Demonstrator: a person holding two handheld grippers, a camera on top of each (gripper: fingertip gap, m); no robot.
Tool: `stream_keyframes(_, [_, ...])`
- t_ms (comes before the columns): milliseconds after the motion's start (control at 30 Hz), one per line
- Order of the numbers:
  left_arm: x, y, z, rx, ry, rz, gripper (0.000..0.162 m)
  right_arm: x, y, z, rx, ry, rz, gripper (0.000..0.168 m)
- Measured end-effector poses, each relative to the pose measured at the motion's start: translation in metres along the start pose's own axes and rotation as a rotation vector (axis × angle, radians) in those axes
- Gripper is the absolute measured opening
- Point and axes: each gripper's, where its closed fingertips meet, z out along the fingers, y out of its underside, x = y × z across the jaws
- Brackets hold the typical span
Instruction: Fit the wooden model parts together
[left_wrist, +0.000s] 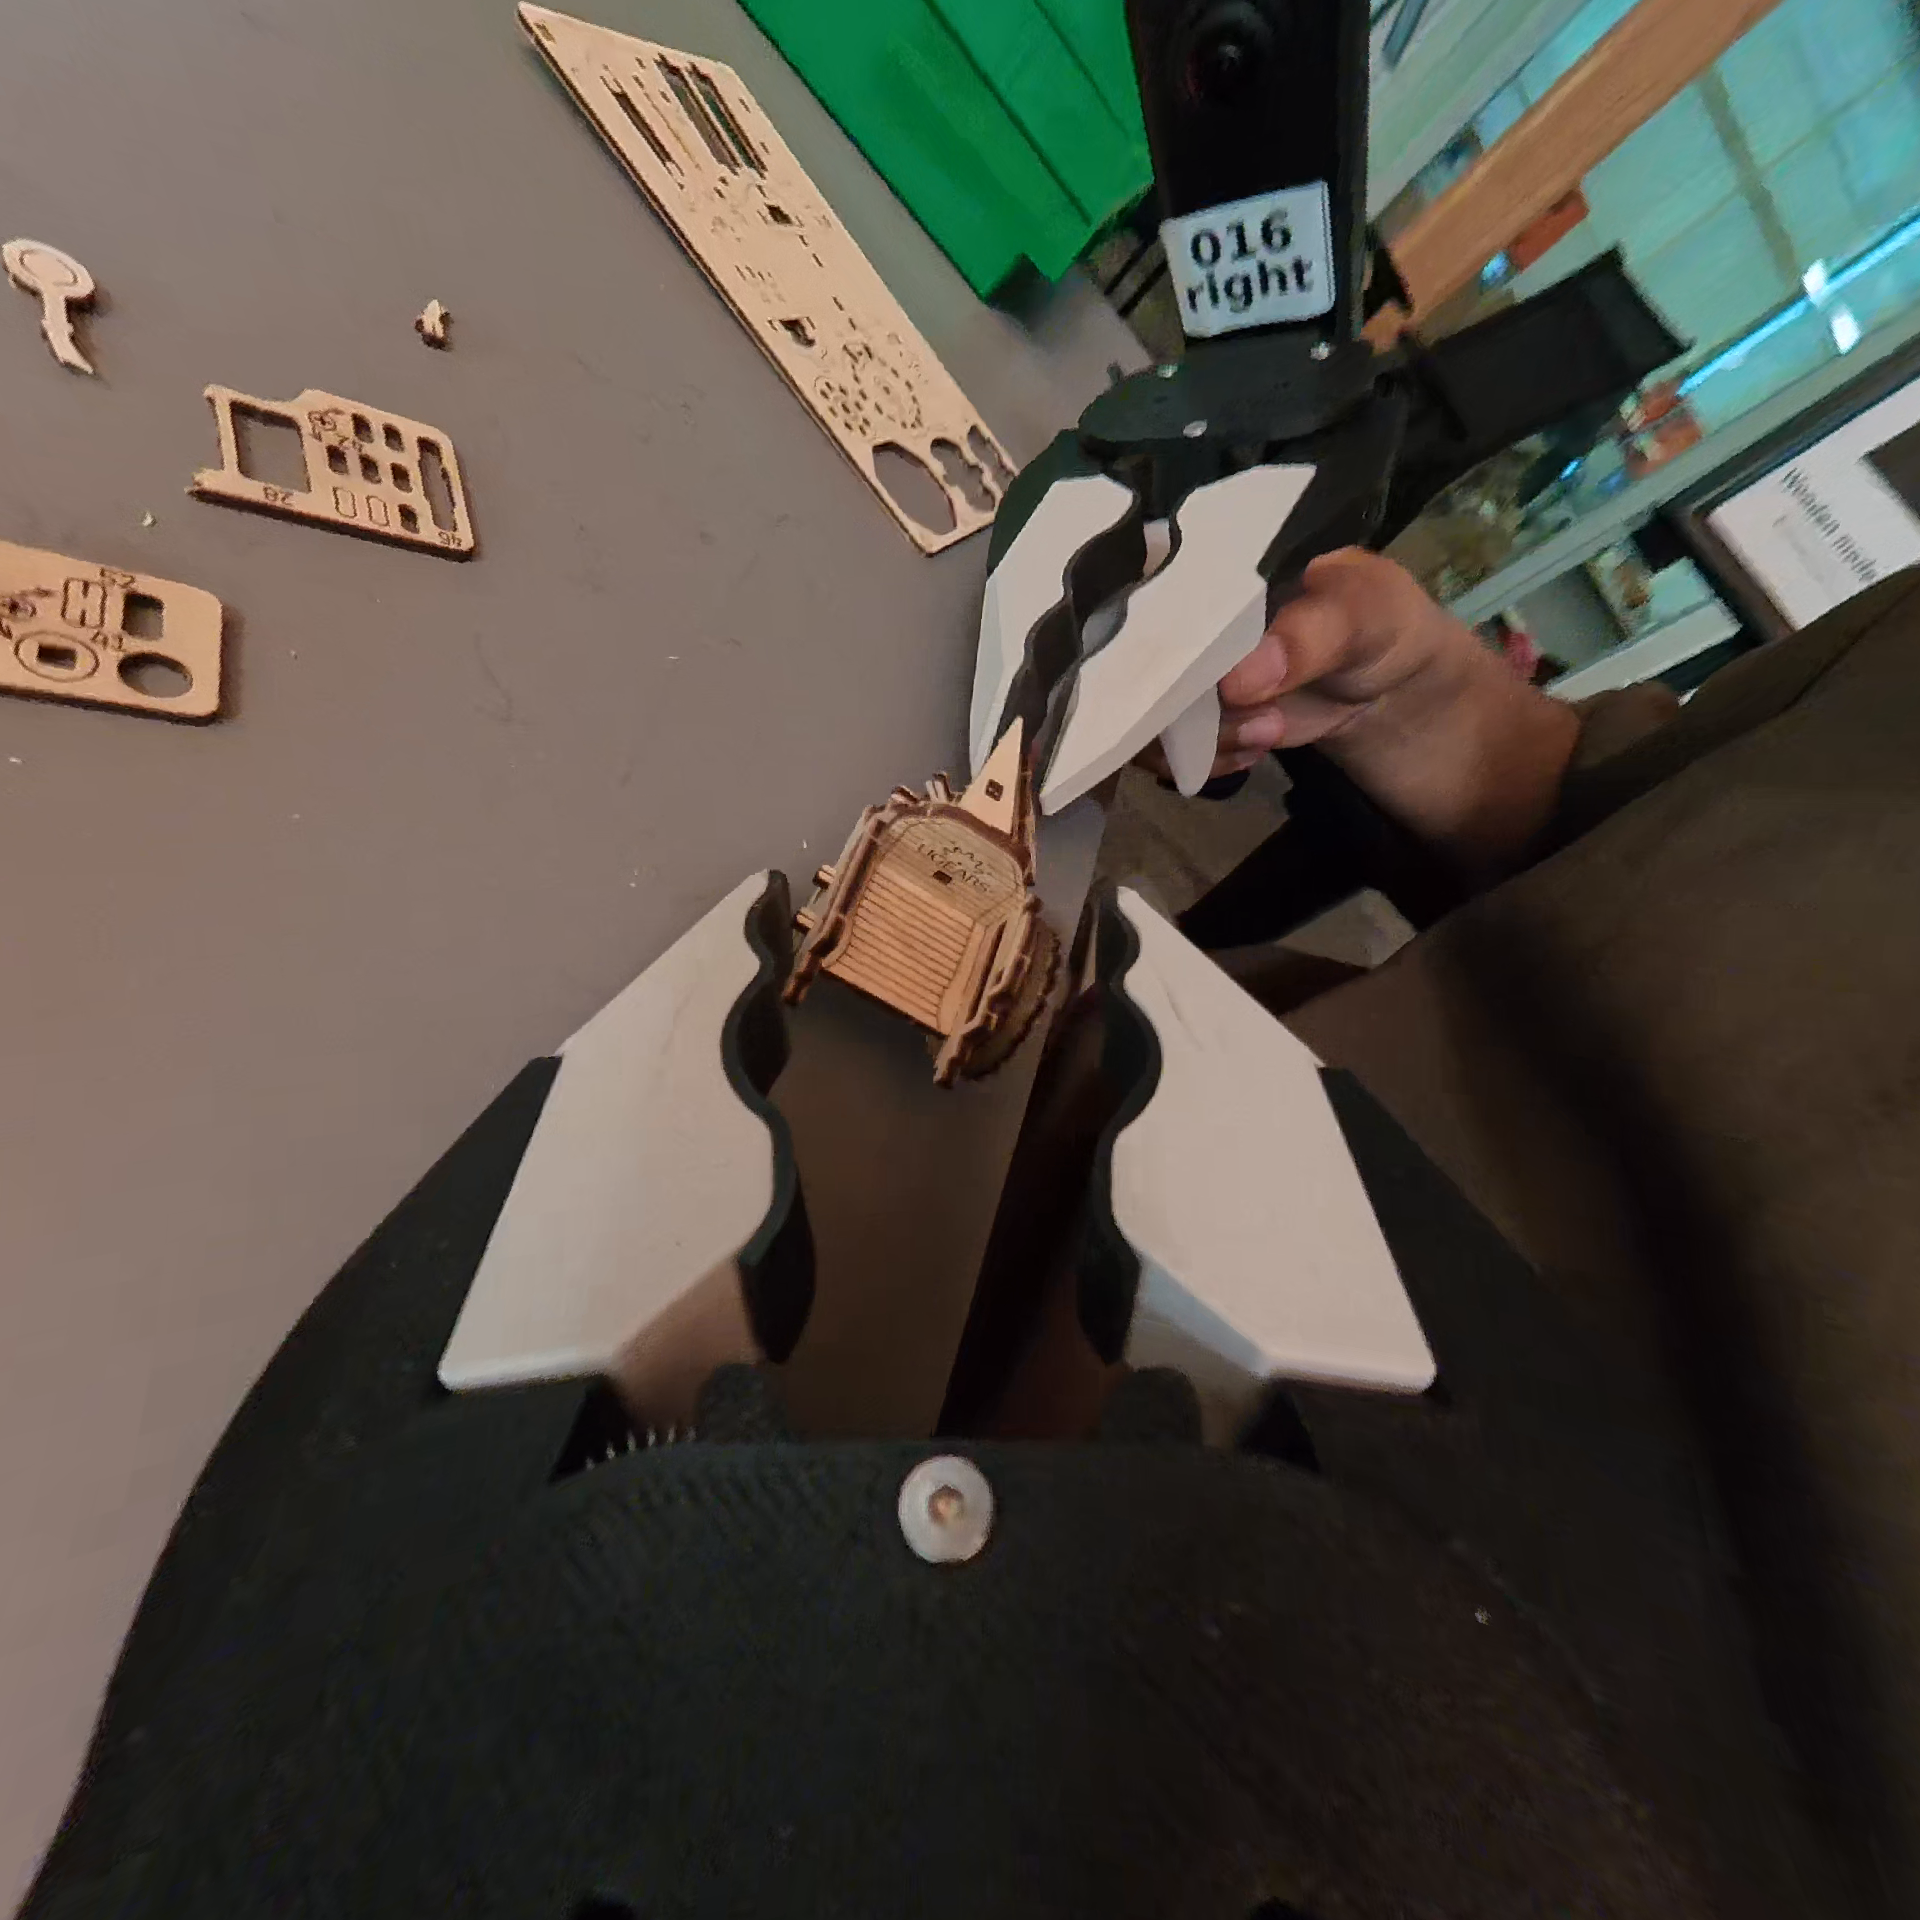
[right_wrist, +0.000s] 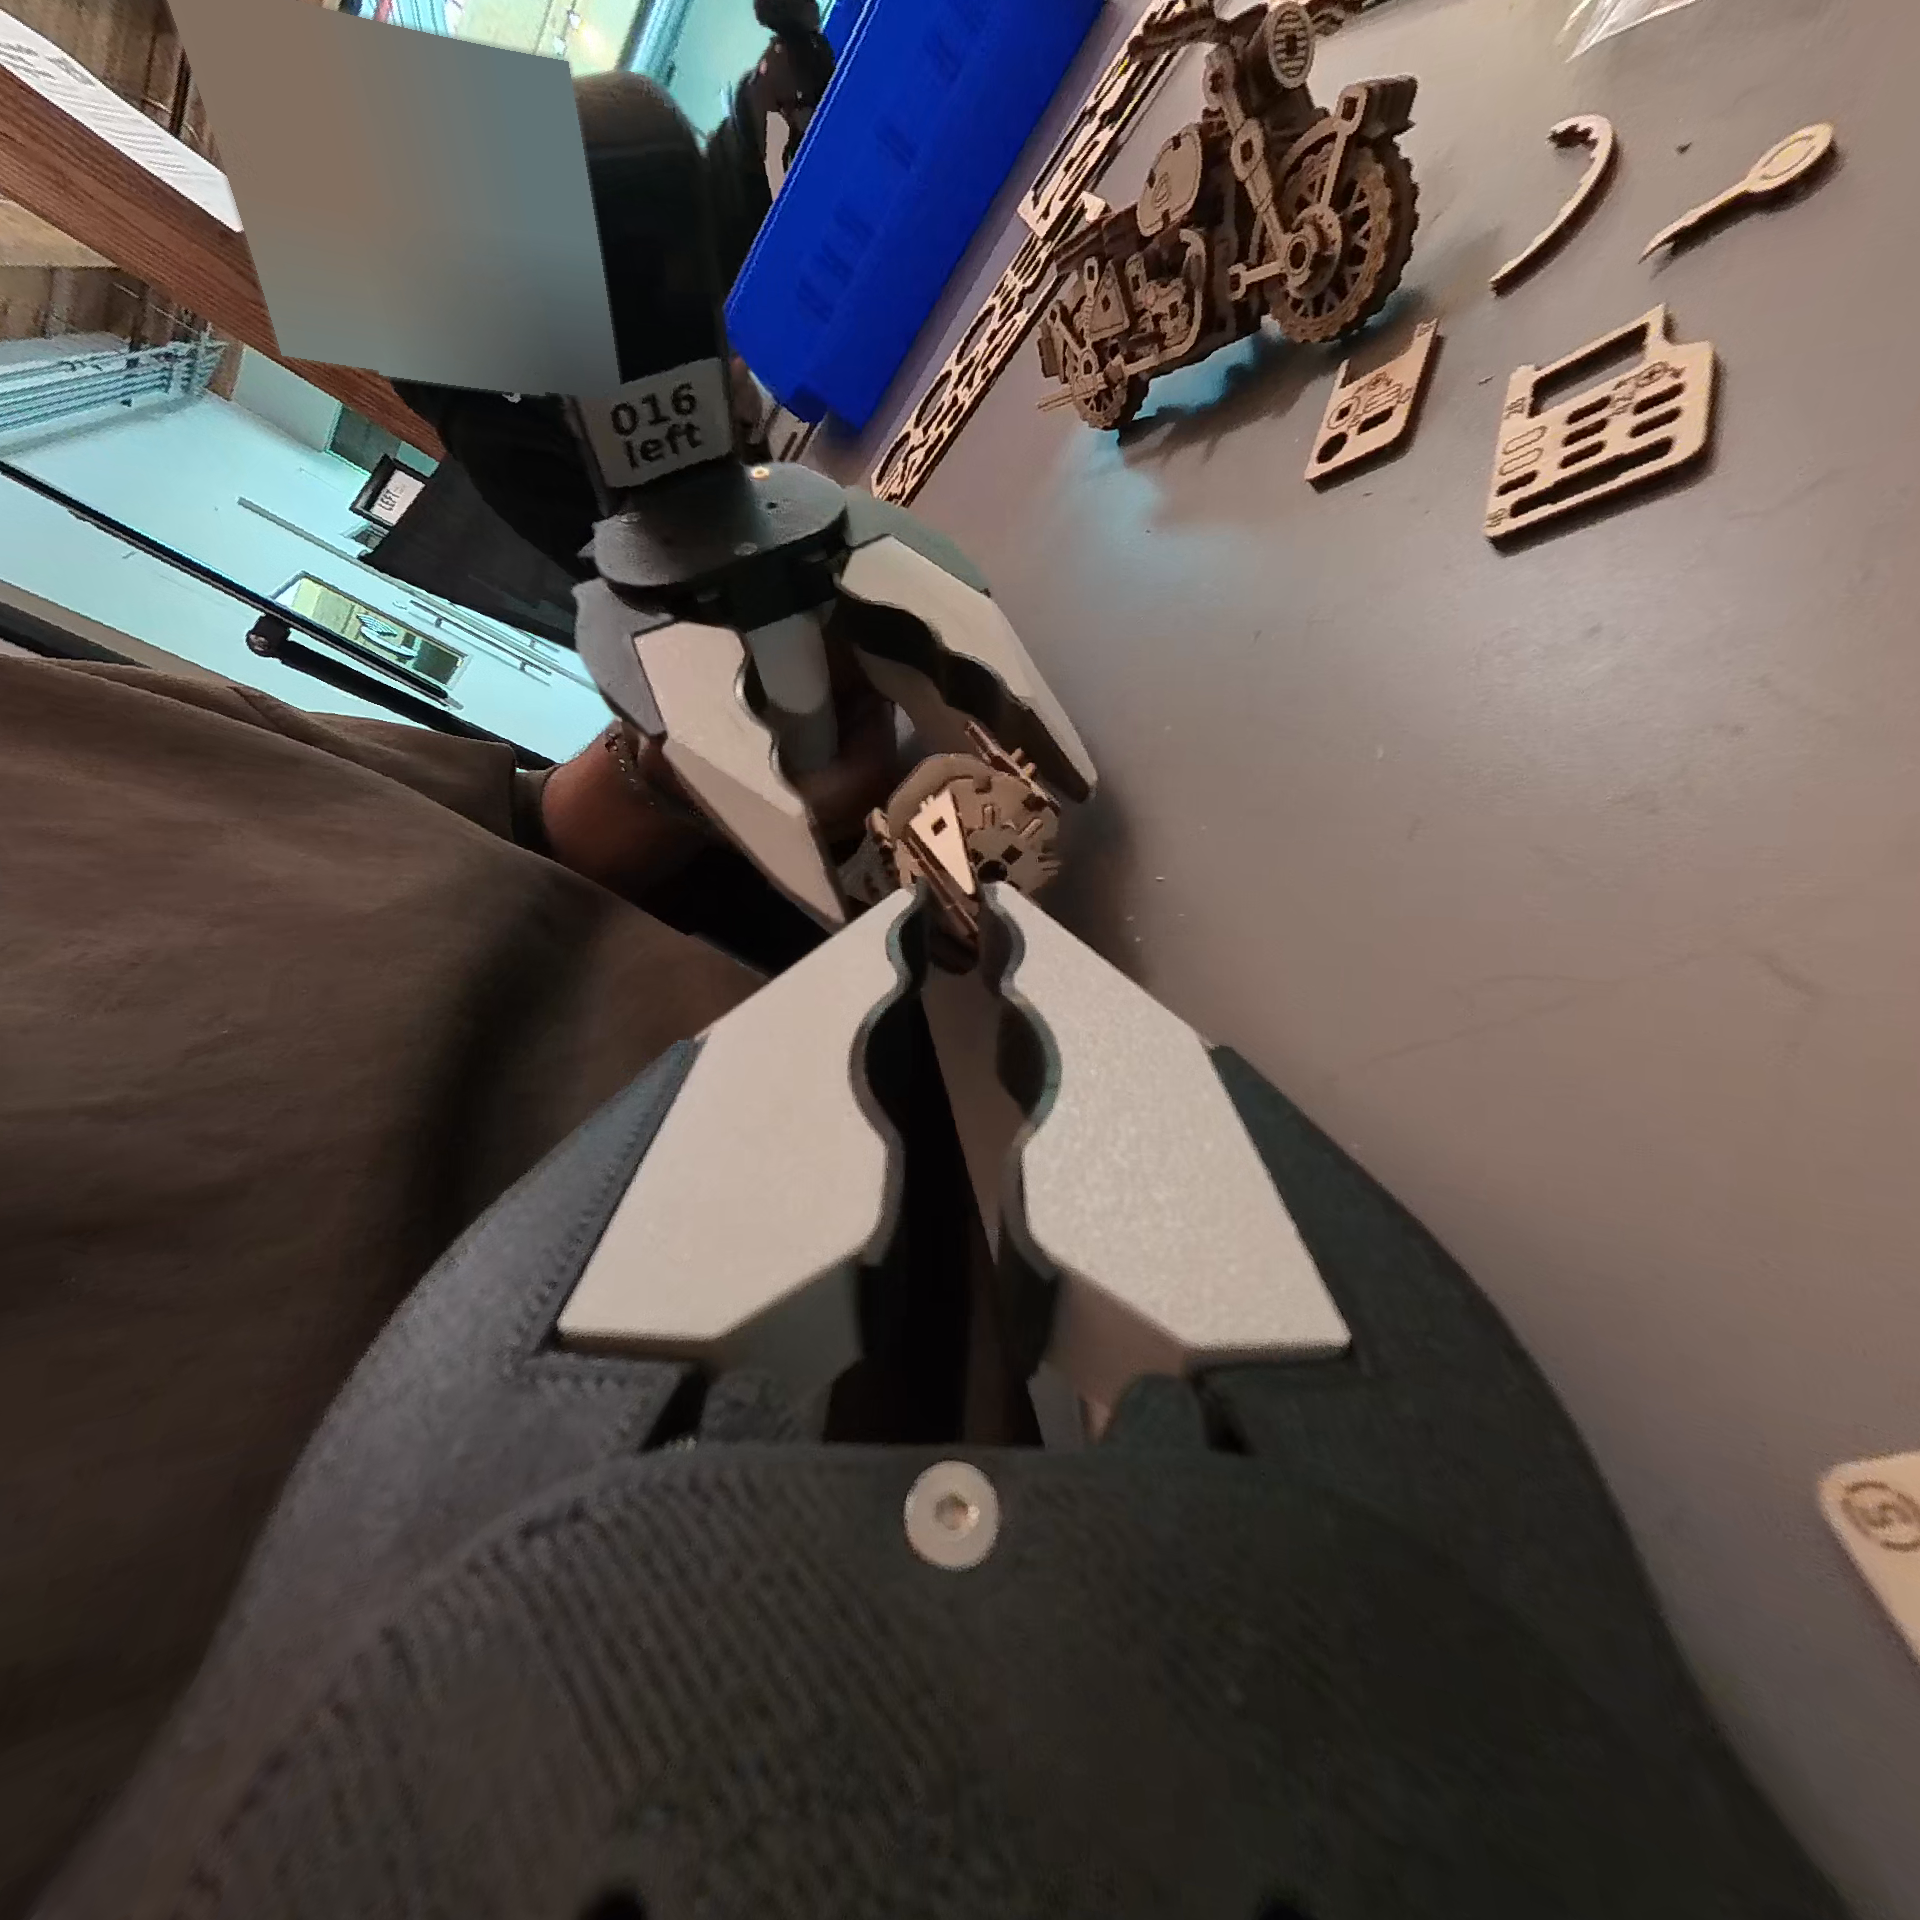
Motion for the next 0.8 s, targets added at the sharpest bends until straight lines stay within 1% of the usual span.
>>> stream_keyframes(100, [-0.0034,0.0059,-0.0017,-0.045,-0.049,0.094,0.055,0.0015,0.0015,0.0009,-0.008,0.014,-0.006,0.006])
stream_keyframes(200, [-0.0053,0.0029,-0.0049,-0.026,-0.048,0.084,0.042,0.0027,0.0003,0.0004,-0.001,0.019,-0.003,0.008])
stream_keyframes(467, [-0.0053,0.005,-0.0038,-0.037,-0.046,0.081,0.042,0.004,0.0002,-0.0027,-0.02,0.032,-0.047,0.031])
stream_keyframes(633, [-0.0057,0.005,-0.0032,-0.035,-0.049,0.077,0.042,0.0032,0.0014,0.0003,-0.037,0.06,-0.123,0.034])
stream_keyframes(800, [-0.0056,0.0051,-0.0024,-0.035,-0.051,0.079,0.042,0.0073,0.006,0.006,-0.073,0.139,-0.225,0.032])
